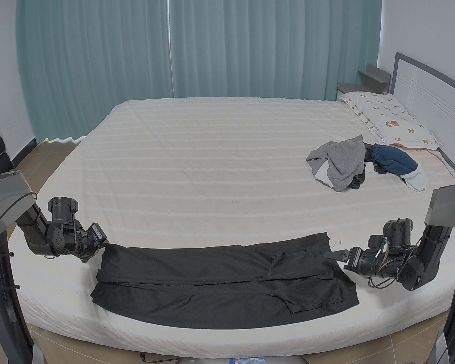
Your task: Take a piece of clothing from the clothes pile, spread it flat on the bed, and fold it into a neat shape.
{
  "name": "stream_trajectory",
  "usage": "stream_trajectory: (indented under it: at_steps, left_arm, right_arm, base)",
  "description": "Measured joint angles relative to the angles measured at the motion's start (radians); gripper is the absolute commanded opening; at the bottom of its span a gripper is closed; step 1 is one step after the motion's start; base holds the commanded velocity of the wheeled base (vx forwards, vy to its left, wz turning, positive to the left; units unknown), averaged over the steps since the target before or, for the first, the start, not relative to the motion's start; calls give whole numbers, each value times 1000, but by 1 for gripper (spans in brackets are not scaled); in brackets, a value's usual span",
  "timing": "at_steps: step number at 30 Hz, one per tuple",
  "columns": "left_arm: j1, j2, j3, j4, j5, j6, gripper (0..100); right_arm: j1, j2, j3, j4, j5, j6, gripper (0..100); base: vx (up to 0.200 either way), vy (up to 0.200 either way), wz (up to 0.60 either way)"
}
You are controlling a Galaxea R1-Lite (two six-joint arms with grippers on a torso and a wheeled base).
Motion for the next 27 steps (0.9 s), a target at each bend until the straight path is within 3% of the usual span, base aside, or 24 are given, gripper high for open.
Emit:
stream_trajectory:
  at_steps: [5,11,25,26,27]
  left_arm:
    - [0,0,1,0,0,-1,0]
    - [0,0,4,-2,0,-1,0]
    - [0,-1,10,-4,1,-1,0]
    - [0,-1,10,-4,1,-1,0]
    - [0,-1,10,-4,1,-1,0]
  right_arm:
    - [-30,0,-78,16,15,13,100]
    - [-7,36,-224,98,8,66,100]
    - [57,196,-441,172,-75,86,100]
    - [58,202,-447,172,-75,86,0]
    - [58,208,-452,171,-76,86,0]
  base:
    - [0,0,0]
    - [0,0,0]
    - [0,0,0]
    - [0,0,0]
    - [0,0,0]
